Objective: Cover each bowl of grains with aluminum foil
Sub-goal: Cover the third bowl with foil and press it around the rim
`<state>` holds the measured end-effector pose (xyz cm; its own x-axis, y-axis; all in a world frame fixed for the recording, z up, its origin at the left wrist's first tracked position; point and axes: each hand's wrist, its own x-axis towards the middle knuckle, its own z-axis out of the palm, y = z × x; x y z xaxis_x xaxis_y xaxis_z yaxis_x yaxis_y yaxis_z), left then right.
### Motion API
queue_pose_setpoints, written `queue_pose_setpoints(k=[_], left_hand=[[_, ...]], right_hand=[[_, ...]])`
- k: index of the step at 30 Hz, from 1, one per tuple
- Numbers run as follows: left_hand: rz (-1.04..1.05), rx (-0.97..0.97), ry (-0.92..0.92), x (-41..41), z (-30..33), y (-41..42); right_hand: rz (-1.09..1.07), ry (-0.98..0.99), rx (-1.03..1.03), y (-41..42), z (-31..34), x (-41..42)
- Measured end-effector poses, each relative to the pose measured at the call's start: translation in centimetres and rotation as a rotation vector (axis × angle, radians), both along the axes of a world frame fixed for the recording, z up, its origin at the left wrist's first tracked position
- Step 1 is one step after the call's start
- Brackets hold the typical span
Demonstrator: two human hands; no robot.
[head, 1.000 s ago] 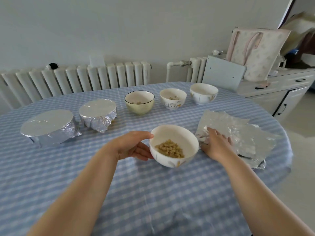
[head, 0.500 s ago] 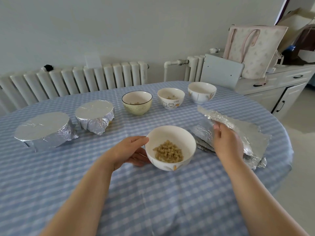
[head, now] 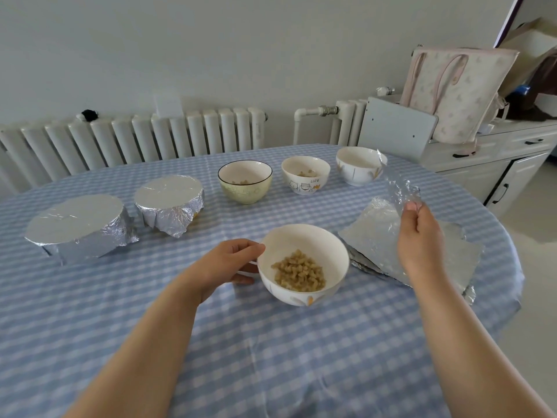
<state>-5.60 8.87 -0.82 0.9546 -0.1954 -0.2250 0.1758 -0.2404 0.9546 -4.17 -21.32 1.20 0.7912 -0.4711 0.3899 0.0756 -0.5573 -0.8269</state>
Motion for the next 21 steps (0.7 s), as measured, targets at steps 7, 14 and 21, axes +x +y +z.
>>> queue_pose_setpoints(k=[7,14,21], left_hand=[[0.000,-0.018,-0.015,-0.1,0.2,-0.1],[0.096,-0.165,-0.021,-0.2,0.3,-0.4],[0.149,-0.171,0.002,-0.3,0.3,-0.6]], right_hand=[[0.248,-0.607,-0.543,2.6,-0.7,-2.8],[0.526,-0.634,-0.824,7.5,-3.4,-6.7],[0.636,-0.471,-0.857,9.3,-4.0,-8.8]])
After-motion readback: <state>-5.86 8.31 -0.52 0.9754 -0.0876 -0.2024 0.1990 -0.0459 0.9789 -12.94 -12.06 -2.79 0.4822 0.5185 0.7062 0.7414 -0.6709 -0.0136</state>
